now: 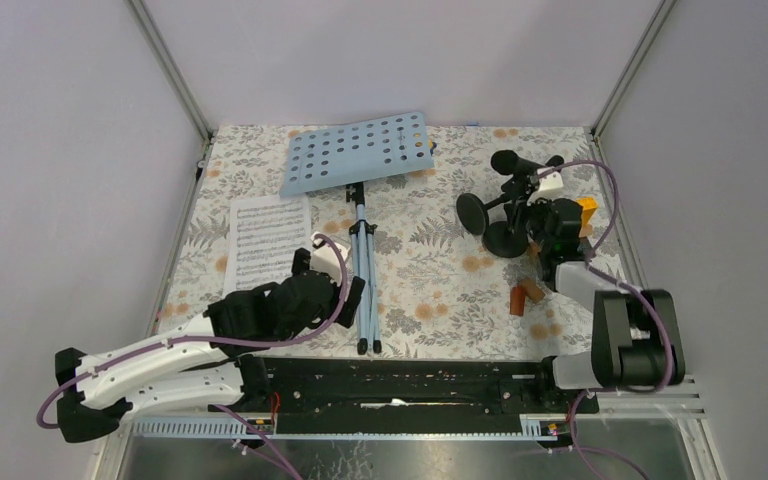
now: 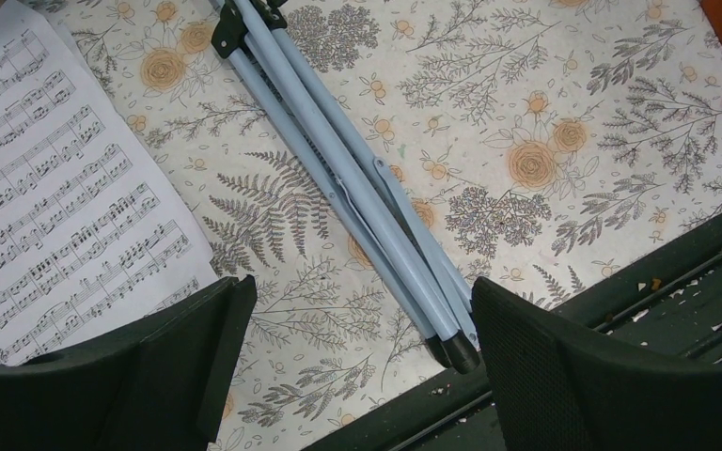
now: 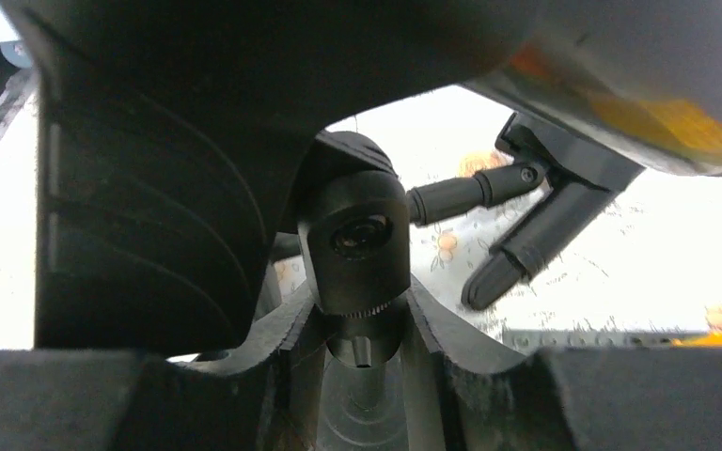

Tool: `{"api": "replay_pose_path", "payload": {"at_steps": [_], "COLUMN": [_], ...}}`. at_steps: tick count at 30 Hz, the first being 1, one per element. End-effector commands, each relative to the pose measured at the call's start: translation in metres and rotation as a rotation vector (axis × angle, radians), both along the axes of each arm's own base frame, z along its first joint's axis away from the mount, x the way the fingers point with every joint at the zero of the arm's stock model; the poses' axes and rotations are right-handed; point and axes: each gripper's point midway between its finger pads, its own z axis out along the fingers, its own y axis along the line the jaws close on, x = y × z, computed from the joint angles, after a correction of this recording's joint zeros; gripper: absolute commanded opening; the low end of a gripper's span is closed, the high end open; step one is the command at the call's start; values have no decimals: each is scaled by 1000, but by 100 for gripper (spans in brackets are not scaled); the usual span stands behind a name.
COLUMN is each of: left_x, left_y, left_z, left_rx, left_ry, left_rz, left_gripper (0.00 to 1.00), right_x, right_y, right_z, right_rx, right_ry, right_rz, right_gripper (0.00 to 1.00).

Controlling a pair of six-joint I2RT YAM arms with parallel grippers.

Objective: Pack up the instrument practice props

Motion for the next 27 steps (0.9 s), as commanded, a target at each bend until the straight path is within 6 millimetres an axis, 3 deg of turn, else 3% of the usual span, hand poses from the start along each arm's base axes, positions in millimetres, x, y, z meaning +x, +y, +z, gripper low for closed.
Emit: {"api": "replay_pose_path", "payload": {"at_steps": [1,5,8,13,18,21,27], "left_x": [2,2,1,3,2,2,9], "left_y": [-8,-9,-8,-6,-7,-7,1], "left_z": [5,7,15,44,74,80,70], "left_rx": [-18,-23,-51,-203,-420,-482,-575], "left_ry": [-12,-15,-26,-86,-156,-206,-288], "left_rz": [-21,-27,-26,5,11,-7,45], "left_gripper": [93,93,93,95,99,99,99], "right_x": [-22,-54,-73,-98,-122,-129,-128], "right_y": [-6,7,27,78,135,163,208], "right_z": [33,41,61,86,93,92,89], "right_rx": [-57,9,120,177,216,231,175], "right_ry": [-6,19,-20,-85,-114,-147,-201], "right_rz": [-7,43,112,245,352,376,307], "right_gripper": [0,0,0,0,0,0,0]}}
